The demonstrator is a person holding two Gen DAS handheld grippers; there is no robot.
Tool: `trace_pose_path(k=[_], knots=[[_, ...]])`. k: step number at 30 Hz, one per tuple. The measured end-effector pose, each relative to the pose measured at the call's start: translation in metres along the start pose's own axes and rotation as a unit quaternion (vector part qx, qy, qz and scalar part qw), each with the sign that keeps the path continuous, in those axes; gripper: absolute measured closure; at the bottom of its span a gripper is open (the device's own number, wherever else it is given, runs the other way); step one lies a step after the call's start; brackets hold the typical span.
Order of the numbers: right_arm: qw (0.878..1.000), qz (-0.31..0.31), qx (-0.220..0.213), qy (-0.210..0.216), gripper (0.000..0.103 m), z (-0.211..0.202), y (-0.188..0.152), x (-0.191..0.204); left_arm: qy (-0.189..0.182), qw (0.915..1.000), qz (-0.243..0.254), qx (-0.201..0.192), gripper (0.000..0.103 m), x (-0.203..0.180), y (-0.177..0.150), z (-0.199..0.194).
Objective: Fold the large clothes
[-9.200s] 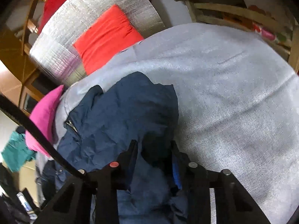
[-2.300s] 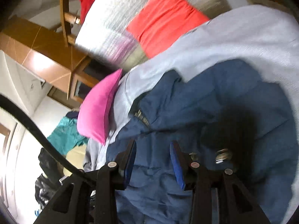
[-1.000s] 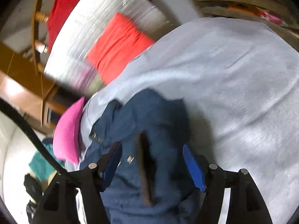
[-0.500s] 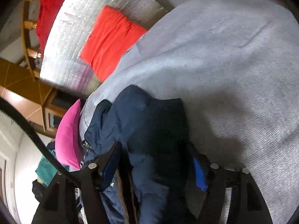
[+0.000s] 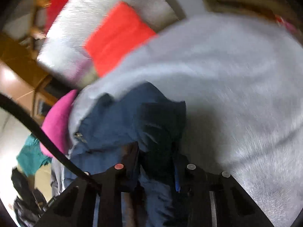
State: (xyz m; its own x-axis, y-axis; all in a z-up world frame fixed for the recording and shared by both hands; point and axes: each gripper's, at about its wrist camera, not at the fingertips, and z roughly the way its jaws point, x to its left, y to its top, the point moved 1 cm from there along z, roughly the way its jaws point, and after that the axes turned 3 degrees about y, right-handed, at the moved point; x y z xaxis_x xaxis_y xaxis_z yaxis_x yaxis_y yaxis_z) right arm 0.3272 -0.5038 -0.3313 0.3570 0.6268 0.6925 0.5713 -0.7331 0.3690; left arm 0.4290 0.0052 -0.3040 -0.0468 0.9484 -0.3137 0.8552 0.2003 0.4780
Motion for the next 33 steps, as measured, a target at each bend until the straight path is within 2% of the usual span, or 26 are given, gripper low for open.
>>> trace_pose_path(k=[1, 3, 5, 6, 8, 13, 16, 18, 20, 23, 26, 28, 29, 31, 32, 33], knots=[[1.000, 0.022, 0.006, 0.017, 0.067, -0.002, 0.001, -0.006, -0.004, 1.0000, -0.003, 0.002, 0.031, 0.001, 0.000, 0.000], [0.999, 0.043, 0.014, 0.030, 0.053, -0.010, 0.005, -0.010, -0.012, 0.9999, -0.006, -0.002, 0.031, 0.002, 0.001, -0.004], [0.998, 0.037, 0.006, 0.043, 0.029, -0.021, 0.007, -0.009, -0.023, 0.9996, -0.013, -0.011, 0.032, 0.004, 0.001, -0.010], [0.999, 0.032, 0.006, 0.041, 0.025, -0.023, 0.006, -0.009, -0.032, 0.9993, -0.014, -0.014, 0.032, 0.003, 0.001, -0.014], [0.998, 0.032, 0.024, 0.041, 0.024, -0.022, 0.003, -0.015, -0.035, 0.9991, -0.016, -0.015, 0.031, 0.003, 0.002, -0.016], [0.988, 0.049, 0.105, 0.100, 0.024, 0.002, -0.014, -0.028, -0.046, 0.9986, -0.022, 0.017, 0.027, 0.006, 0.000, -0.001], [0.987, 0.012, 0.107, 0.119, 0.024, 0.004, -0.024, -0.013, -0.046, 0.9987, -0.014, 0.016, 0.027, 0.001, 0.000, 0.003], [0.987, 0.000, 0.100, 0.128, 0.030, 0.005, -0.029, -0.005, -0.048, 0.9986, -0.014, 0.014, 0.031, -0.001, -0.001, 0.001], [0.989, -0.020, 0.095, 0.109, 0.054, 0.006, -0.032, 0.004, -0.038, 0.9992, -0.012, 0.006, 0.051, -0.002, -0.001, -0.002], [0.993, -0.042, 0.065, 0.087, 0.072, -0.005, -0.029, 0.021, -0.039, 0.9991, -0.014, -0.010, 0.071, -0.001, 0.002, -0.009], [0.993, -0.074, 0.006, 0.090, 0.077, -0.034, -0.026, 0.036, -0.047, 0.9983, -0.004, -0.035, 0.079, -0.006, 0.006, -0.023], [0.993, -0.087, -0.014, 0.075, 0.078, -0.040, -0.027, 0.038, -0.027, 0.9987, 0.015, -0.041, 0.079, -0.012, 0.005, -0.024], [0.994, -0.084, -0.007, 0.066, 0.078, -0.034, -0.027, 0.037, -0.011, 0.9990, 0.023, -0.036, 0.079, -0.014, 0.004, -0.020], [0.997, -0.073, 0.012, 0.018, 0.078, -0.018, -0.030, 0.023, 0.025, 0.9988, 0.037, -0.017, 0.078, -0.014, 0.000, -0.010], [0.997, -0.064, 0.031, -0.008, 0.078, -0.007, -0.031, 0.014, 0.033, 0.9987, 0.038, -0.011, 0.075, -0.013, -0.001, -0.007], [0.997, -0.056, 0.042, -0.017, 0.077, -0.003, -0.031, 0.011, 0.036, 0.9986, 0.036, -0.012, 0.074, -0.013, -0.001, -0.008]])
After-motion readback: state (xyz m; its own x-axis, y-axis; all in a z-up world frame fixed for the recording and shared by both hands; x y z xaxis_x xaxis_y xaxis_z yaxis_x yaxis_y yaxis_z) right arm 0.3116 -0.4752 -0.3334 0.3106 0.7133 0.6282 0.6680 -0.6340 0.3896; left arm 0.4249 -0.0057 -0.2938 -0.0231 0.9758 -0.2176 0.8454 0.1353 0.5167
